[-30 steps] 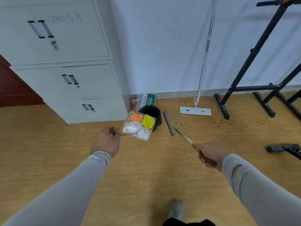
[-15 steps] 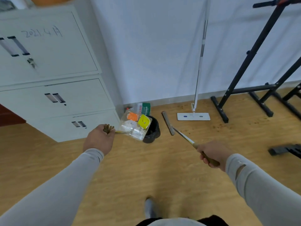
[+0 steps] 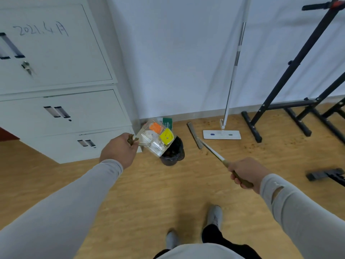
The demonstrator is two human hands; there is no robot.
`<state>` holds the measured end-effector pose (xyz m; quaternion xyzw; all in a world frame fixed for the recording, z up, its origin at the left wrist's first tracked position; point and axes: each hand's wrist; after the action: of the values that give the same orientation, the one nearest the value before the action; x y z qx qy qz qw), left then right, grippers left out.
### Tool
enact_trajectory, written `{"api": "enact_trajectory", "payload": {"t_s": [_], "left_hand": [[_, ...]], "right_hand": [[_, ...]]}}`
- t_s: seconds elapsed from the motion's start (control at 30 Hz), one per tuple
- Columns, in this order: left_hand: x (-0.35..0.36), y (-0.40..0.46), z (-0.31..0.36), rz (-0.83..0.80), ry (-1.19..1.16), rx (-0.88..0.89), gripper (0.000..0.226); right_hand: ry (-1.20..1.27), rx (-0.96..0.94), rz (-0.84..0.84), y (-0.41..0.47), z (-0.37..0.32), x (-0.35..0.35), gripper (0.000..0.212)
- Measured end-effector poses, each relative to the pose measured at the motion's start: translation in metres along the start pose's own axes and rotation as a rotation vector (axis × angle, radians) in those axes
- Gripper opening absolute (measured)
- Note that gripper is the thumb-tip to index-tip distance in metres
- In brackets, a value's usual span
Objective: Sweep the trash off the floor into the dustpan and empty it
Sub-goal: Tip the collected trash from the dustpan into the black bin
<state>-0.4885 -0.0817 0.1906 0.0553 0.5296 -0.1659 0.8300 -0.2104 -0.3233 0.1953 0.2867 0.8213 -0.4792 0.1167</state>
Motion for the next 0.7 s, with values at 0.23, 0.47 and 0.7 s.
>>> {"api": "enact_trajectory", "payload": {"t_s": [0.23, 0.47, 0.7], "left_hand": [[0.013, 0.019, 0.013, -0.02, 0.131, 0.095, 0.03], [0.022, 0.034, 0.026, -0.056, 0.263, 0.217, 0.027], [0.032, 0.044, 0.041, -0.097, 0.429, 0.371, 0.029]], "right_hand": [[0.048, -0.009, -0.025, 0.014, -0.002, -0.004, 0.017], [0.093, -0.01, -0.056, 0.032, 0.0, -0.002, 0.019], [0.104, -0.018, -0.086, 0.042, 0.006, 0.004, 0.022]]}}
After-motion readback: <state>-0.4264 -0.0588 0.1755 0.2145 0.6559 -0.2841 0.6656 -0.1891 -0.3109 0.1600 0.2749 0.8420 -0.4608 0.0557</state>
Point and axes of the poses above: each hand's wrist, its own y-axis towards the middle knuckle, its own x-axis out of the palm, z = x × y, and after that the axes turned 3 degrees about -y, right-handed
